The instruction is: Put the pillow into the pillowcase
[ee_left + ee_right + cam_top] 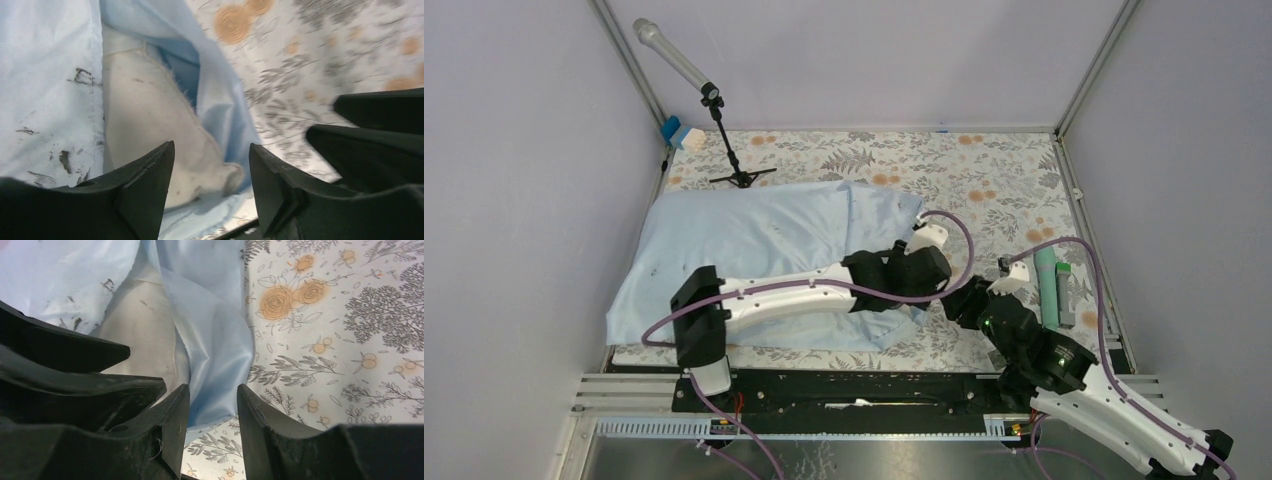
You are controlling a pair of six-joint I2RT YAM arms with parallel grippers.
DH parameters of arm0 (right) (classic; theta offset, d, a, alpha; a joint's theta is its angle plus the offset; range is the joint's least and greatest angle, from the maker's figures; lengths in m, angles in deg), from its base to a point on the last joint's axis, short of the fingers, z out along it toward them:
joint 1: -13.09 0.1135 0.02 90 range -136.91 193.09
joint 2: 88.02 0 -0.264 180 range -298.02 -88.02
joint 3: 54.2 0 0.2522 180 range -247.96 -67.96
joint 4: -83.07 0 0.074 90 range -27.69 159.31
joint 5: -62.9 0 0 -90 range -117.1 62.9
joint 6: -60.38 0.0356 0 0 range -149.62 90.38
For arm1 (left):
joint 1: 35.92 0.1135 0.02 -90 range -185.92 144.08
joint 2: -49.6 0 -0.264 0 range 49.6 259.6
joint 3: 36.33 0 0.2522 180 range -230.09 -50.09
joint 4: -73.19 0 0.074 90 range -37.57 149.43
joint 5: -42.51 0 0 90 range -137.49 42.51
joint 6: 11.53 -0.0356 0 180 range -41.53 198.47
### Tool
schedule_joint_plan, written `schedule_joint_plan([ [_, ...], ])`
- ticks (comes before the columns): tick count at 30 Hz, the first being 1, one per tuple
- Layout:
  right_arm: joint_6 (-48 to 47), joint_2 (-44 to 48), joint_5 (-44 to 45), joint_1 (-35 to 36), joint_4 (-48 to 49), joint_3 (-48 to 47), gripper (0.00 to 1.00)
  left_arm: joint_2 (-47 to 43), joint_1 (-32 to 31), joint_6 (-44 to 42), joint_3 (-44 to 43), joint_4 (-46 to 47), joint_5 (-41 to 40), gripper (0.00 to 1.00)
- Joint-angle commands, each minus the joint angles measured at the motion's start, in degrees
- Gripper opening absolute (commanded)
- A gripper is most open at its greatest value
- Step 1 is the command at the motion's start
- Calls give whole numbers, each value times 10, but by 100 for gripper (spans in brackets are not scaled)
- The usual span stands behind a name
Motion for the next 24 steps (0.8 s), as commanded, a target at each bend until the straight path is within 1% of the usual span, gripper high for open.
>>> schedule_joint_plan([
  [1, 18, -8, 43, 1, -38, -25, 47, 44, -10, -4, -33, -104, -119, 66],
  [5, 22, -26, 30, 1, -16, -13, 48, 53, -12, 18, -26, -136, -168, 73],
  [7, 25, -40, 25, 1, -3, -10, 50, 45, -11, 28, -10, -131, -171, 74],
  [8, 25, -48, 22, 1, 5, -11, 51, 39, -10, 31, 3, -119, -174, 71],
  [10, 24, -71, 12, 1, 32, -12, 55, 24, -6, 35, 27, -93, -169, 60],
  [11, 23, -84, 9, 1, 47, -14, 57, 14, -1, 37, 47, -75, -160, 51],
  [13, 23, -121, -4, 1, 84, -22, 63, -10, 9, 37, 82, -34, -139, 29],
  [15, 23, -161, -21, 1, 124, -30, 68, -37, 18, 38, 116, 5, -116, 12],
  [17, 24, -204, -37, 0, 158, -40, 70, -63, 27, 40, 144, 36, -97, 2],
  [18, 24, -226, -42, 0, 169, -50, 70, -71, 30, 42, 155, 46, -92, 0],
  [20, 17, -278, -42, -1, 179, -81, 72, -86, 35, 45, 172, 63, -83, 0],
  [24, 10, -341, -37, -10, 180, -125, 78, -107, 38, 48, 200, 96, -69, 0],
])
